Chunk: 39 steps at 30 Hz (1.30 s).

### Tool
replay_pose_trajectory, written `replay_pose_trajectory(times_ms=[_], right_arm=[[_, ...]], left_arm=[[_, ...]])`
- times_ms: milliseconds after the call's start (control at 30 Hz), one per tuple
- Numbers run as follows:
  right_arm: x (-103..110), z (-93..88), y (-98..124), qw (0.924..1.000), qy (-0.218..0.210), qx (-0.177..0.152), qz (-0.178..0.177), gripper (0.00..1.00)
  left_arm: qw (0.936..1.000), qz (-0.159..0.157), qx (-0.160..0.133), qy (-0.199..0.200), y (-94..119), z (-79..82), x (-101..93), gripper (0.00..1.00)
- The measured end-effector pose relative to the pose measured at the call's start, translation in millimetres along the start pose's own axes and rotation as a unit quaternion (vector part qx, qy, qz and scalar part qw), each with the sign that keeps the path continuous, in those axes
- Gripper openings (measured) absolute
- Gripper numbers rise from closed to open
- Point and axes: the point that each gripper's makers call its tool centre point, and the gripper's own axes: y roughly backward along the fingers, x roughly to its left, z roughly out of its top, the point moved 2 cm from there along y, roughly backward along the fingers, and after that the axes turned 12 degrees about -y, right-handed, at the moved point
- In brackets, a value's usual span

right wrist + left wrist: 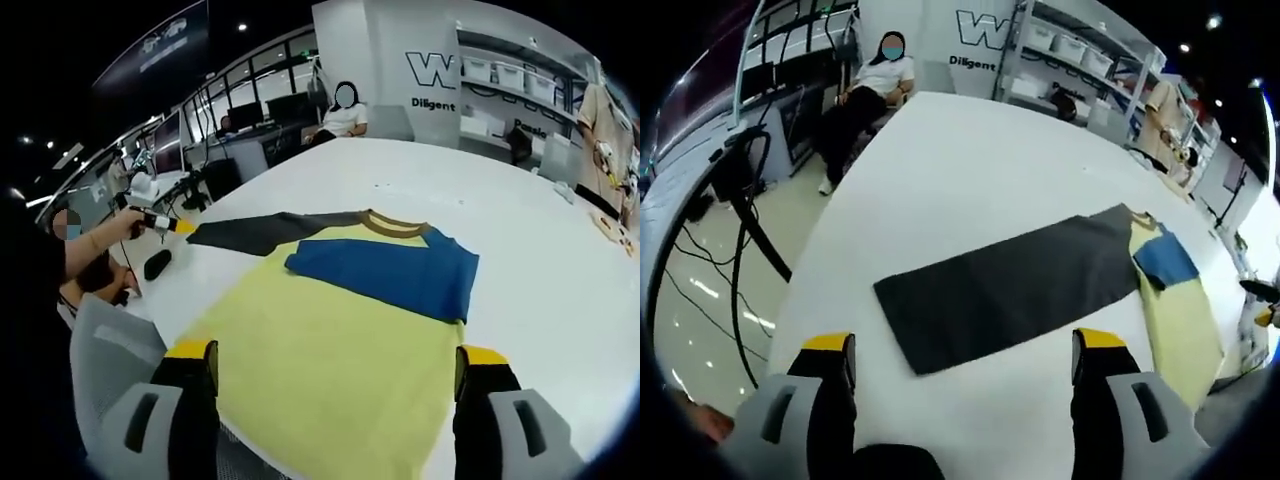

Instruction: Fold the garment on the visible template until the final outline fits inside the template.

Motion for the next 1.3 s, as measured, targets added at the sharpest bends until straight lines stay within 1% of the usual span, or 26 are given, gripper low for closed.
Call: replay_pose_trajectory(times_ms=[67, 133, 200, 233, 300, 367, 400, 533, 600, 633, 667, 767, 800, 833, 867, 967, 1133, 1300], right_arm=[[-0.2, -0.3, -0.2, 1.0, -0.001, 0.0, 0.0, 0.97], [-0.1, -1.3, -1.3, 1.0, -0.004, 0.0, 0.0, 0.96], [1.0, -2.0, -1.9, 1.0, -0.006, -0.001, 0.002, 0.96], [1.3, -2.1, -1.8, 1.0, -0.007, -0.001, 0.002, 0.95], [1.0, -2.9, -1.0, 1.0, -0.009, -0.002, 0.002, 0.95], [-0.9, -4.6, -0.2, 0.9999, -0.012, -0.001, 0.001, 0.95], [-1.2, -5.1, 0.1, 0.9999, -0.012, -0.001, 0.0, 0.95], [-2.1, -7.0, 1.8, 0.9999, -0.015, -0.001, -0.001, 0.95], [-2.3, -7.2, 2.7, 0.9999, -0.017, -0.003, -0.001, 0.95], [-2.6, -7.3, 3.2, 0.9998, -0.018, -0.003, -0.002, 0.95], [-3.1, -7.5, 3.9, 0.9998, -0.018, -0.004, -0.003, 0.95], [-4.8, -8.1, 5.1, 0.9997, -0.022, -0.006, -0.006, 0.95], [-5.5, -8.5, 5.4, 0.9997, -0.023, -0.006, -0.007, 0.95], [-6.5, -9.1, 6.1, 0.9996, -0.024, -0.006, -0.01, 0.95], [-6.8, -9.2, 6.2, 0.9996, -0.025, -0.006, -0.01, 0.94], [-6.8, -9.6, 7.0, 0.9995, -0.028, -0.007, -0.011, 0.94], [-5.9, -10.2, 5.4, 0.9996, -0.025, -0.004, -0.012, 0.94], [-4.3, -9.1, 5.0, 0.9997, -0.024, -0.004, -0.01, 0.94]], left_arm=[[0.9998, 0.017, 0.0, 0.005, -1.0, -4.6, 2.2, 0.79], [0.9989, 0.026, -0.007, 0.039, -2.6, -8.7, 1.9, 0.76], [0.9986, 0.036, -0.007, 0.037, -2.7, -10.9, 2.1, 0.73], [0.9985, 0.039, -0.007, 0.038, -2.5, -11.9, 1.4, 0.7], [0.9974, 0.043, -0.02, 0.054, -2.0, -12.6, 0.0, 0.61], [0.9963, 0.047, -0.024, 0.069, -1.4, -14.8, -1.2, 0.55], [0.9961, 0.048, -0.024, 0.07, -1.5, -15.4, -1.5, 0.52], [0.9952, 0.067, -0.023, 0.068, -2.8, -17.8, 1.0, 0.46], [0.9937, 0.081, -0.019, 0.076, -2.9, -21.4, 5.1, 0.39], [0.9922, 0.096, -0.019, 0.076, -1.8, -23.0, 8.9, 0.35], [0.9924, 0.098, -0.021, 0.072, -2.0, -24.1, 8.8, 0.3], [0.9918, 0.094, -0.023, 0.084, -4.4, -24.7, 6.9, 0.23], [0.9922, 0.089, -0.019, 0.085, -6.4, -26.2, 5.7, 0.22], [0.9919, 0.095, -0.012, 0.084, -7.8, -29.2, 6.5, 0.21], [0.9919, 0.097, -0.012, 0.081, -8.0, -29.3, 7.1, 0.19], [0.993, 0.103, -0.013, 0.056, -8.3, -27.6, 11.6, 0.15], [0.9923, 0.111, -0.006, 0.054, -7.6, -27.3, 17.0, 0.08], [0.9922, 0.115, -0.004, 0.05, -8.5, -27.1, 19.4, 0.05]])
